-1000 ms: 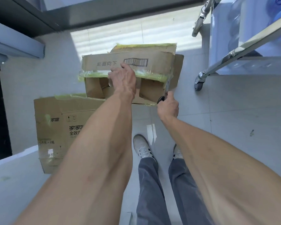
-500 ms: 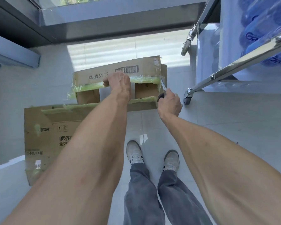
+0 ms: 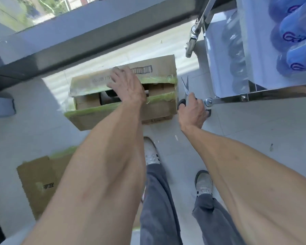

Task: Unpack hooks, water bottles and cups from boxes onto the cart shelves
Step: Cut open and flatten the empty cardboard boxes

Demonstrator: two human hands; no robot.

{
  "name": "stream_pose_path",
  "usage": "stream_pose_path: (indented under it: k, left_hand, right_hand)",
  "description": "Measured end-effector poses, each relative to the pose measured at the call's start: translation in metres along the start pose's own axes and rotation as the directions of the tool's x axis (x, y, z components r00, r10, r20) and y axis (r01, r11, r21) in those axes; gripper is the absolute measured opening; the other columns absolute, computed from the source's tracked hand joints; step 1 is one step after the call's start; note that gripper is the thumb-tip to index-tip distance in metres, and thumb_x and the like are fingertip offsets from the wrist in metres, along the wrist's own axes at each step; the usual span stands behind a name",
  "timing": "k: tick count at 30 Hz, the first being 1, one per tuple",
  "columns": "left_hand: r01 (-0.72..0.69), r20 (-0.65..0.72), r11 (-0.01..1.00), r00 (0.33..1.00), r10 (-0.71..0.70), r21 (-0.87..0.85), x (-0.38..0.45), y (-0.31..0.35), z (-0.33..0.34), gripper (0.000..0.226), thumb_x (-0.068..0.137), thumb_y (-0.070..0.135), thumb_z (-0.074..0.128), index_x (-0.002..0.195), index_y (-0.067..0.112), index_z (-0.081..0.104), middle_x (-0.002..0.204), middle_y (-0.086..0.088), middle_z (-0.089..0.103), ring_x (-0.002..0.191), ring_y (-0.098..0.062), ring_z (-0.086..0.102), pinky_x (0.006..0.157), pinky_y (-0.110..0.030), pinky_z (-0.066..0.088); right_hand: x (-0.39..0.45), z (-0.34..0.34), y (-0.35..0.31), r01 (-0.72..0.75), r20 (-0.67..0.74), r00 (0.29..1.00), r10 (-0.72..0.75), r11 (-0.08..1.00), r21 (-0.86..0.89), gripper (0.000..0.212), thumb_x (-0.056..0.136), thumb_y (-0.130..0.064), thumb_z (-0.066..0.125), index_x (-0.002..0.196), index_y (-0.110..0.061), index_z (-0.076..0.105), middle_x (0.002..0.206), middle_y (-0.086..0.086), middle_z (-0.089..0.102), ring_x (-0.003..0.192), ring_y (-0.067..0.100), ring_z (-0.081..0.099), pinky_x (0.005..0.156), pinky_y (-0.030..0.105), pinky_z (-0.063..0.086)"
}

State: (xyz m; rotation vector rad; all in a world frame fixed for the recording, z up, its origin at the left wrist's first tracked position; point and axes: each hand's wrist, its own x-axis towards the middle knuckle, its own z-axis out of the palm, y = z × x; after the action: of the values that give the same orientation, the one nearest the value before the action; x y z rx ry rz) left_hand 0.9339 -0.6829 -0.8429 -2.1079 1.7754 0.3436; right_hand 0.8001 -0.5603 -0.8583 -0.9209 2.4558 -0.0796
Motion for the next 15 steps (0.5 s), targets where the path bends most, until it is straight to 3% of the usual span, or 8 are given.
stream_pose_path:
  k: [2, 4, 6, 8, 10, 13, 15]
  left_hand:
    - [-0.073, -0.03, 0.996, 0.997, 0.074, 0.044, 0.027, -0.011, -0.012, 0.086, 0.076, -0.003, 0.062, 0.149, 0.014, 0.02, 0.155, -0.029, 0.015, 0.142, -0.044, 0.021, 0.103, -0.057, 0.033]
    - [-0.13, -0.023, 0.989, 0.991, 0.132, 0.064, 0.046, -0.023, -0.021, 0.09, 0.076, -0.004, 0.068, 0.149, 0.016, 0.02, 0.157, -0.029, 0.007, 0.144, -0.045, 0.017, 0.102, -0.057, 0.036]
    - [-0.152, -0.018, 0.985, 0.988, 0.154, 0.079, 0.056, -0.03, -0.021, 0.074, 0.077, -0.002, 0.071, 0.139, 0.012, 0.033, 0.151, -0.027, 0.022, 0.134, -0.041, 0.031, 0.092, -0.051, 0.043]
    - [-0.209, 0.017, 0.975, 0.978, 0.208, 0.076, 0.056, -0.032, -0.011, 0.044, 0.083, 0.004, 0.068, 0.122, 0.009, 0.047, 0.127, -0.019, 0.049, 0.108, -0.033, 0.05, 0.073, -0.04, 0.041]
    - [-0.272, 0.117, 0.962, 0.956, 0.268, 0.022, 0.049, -0.029, 0.002, 0.019, 0.089, 0.007, 0.058, 0.107, 0.01, 0.054, 0.105, -0.013, 0.062, 0.089, -0.032, 0.06, 0.065, -0.037, 0.039]
    - [-0.328, 0.242, 0.944, 0.913, 0.329, -0.047, 0.038, -0.018, 0.022, 0.018, 0.091, 0.009, 0.052, 0.106, 0.011, 0.061, 0.107, -0.014, 0.066, 0.099, -0.036, 0.063, 0.071, -0.035, 0.039]
    - [-0.356, 0.273, 0.933, 0.893, 0.357, -0.056, 0.039, -0.014, 0.03, 0.018, 0.091, 0.014, 0.052, 0.104, 0.011, 0.064, 0.108, -0.015, 0.066, 0.1, -0.036, 0.062, 0.07, -0.034, 0.037]
  right_hand:
    - [0.013, -0.002, -0.026, 0.075, 0.034, 0.997, -0.075, 0.997, -0.002, 0.03, 0.095, -0.024, 0.049, 0.124, -0.016, 0.052, 0.113, 0.013, 0.058, 0.106, 0.033, 0.053, 0.088, 0.041, 0.035]
    - [0.023, -0.003, -0.05, 0.131, 0.06, 0.99, -0.131, 0.991, 0.003, 0.025, 0.094, -0.023, 0.049, 0.117, -0.016, 0.052, 0.108, 0.012, 0.058, 0.102, 0.032, 0.053, 0.086, 0.041, 0.034]
    - [0.036, -0.001, -0.07, 0.128, 0.074, 0.989, -0.128, 0.992, 0.008, 0.021, 0.093, -0.024, 0.05, 0.113, -0.017, 0.054, 0.105, 0.011, 0.058, 0.1, 0.031, 0.053, 0.085, 0.04, 0.033]
    - [0.046, 0.005, -0.083, 0.093, 0.085, 0.992, -0.089, 0.995, -0.038, 0.021, 0.093, -0.023, 0.05, 0.113, -0.018, 0.057, 0.107, 0.011, 0.058, 0.101, 0.031, 0.054, 0.087, 0.041, 0.033]
    - [0.05, 0.012, -0.088, 0.032, 0.098, 0.995, -0.021, 0.993, -0.11, 0.023, 0.095, -0.02, 0.049, 0.115, -0.017, 0.059, 0.111, 0.011, 0.06, 0.105, 0.03, 0.055, 0.091, 0.041, 0.035]
    - [0.049, 0.022, -0.075, -0.087, 0.111, 0.988, 0.104, 0.985, -0.147, 0.023, 0.096, -0.018, 0.047, 0.116, -0.016, 0.06, 0.114, 0.01, 0.061, 0.108, 0.029, 0.056, 0.093, 0.041, 0.036]
    - [0.048, 0.03, -0.066, -0.072, 0.084, 0.993, 0.086, 0.986, -0.15, 0.021, 0.094, -0.014, 0.048, 0.112, -0.016, 0.059, 0.111, 0.01, 0.06, 0.107, 0.029, 0.054, 0.09, 0.041, 0.034]
